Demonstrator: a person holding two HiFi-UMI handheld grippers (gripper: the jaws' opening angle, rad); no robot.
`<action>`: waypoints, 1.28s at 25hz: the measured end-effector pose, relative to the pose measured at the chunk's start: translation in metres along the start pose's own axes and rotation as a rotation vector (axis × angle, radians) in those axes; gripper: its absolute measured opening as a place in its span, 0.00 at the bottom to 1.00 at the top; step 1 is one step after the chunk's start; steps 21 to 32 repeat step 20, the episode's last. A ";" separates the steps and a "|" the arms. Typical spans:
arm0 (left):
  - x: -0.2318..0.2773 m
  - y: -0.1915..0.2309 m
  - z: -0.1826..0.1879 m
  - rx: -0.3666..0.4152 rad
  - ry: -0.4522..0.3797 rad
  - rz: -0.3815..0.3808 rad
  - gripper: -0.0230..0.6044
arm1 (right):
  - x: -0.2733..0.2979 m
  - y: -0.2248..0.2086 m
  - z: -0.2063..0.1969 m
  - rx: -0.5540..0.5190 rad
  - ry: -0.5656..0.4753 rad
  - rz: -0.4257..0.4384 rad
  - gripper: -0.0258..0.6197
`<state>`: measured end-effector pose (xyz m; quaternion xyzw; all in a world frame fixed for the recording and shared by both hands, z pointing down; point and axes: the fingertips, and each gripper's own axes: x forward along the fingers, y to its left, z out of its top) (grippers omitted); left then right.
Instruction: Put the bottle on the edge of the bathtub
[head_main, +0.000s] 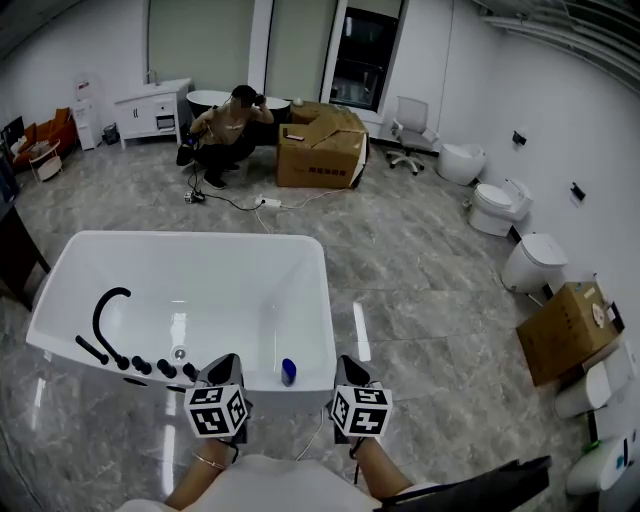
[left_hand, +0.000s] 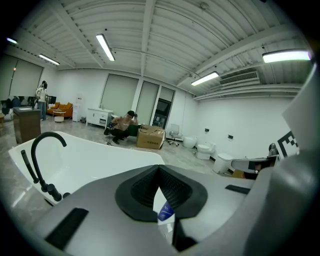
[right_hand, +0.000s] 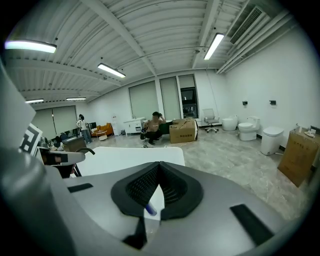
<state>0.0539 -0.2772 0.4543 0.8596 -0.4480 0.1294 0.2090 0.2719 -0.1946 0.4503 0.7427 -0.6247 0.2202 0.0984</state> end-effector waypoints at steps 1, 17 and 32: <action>0.000 0.000 -0.001 0.000 0.002 0.002 0.05 | 0.000 0.000 -0.001 0.001 0.003 0.001 0.08; 0.000 -0.001 -0.008 0.007 0.008 0.020 0.05 | 0.004 -0.001 -0.008 0.000 0.022 0.016 0.08; 0.002 -0.002 -0.009 0.006 0.009 0.020 0.05 | 0.005 -0.003 -0.008 0.000 0.021 0.016 0.08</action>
